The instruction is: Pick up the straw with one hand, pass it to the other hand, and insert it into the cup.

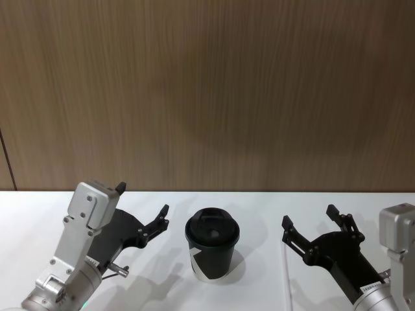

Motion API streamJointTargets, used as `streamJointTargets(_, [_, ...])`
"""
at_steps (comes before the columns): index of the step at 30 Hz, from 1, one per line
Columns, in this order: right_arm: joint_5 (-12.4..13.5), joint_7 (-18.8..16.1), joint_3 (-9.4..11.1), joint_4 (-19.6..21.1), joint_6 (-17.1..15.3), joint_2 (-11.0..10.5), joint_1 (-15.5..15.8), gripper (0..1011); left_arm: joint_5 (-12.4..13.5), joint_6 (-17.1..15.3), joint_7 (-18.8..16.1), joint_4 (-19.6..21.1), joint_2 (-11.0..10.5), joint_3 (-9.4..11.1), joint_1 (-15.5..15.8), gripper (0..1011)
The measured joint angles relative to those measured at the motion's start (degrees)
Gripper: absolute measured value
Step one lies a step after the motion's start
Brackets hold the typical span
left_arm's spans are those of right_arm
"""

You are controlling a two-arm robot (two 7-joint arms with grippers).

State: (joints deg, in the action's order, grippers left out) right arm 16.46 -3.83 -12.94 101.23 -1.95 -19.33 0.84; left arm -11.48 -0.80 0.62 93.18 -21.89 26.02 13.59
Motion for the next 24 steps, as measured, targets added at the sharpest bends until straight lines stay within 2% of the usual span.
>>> streamJointTargets(24, [0.0,0.0,0.0,0.0,0.0,0.0,0.0,1001,0.0,0.0,0.0,0.0,0.0,0.0,0.0,1003])
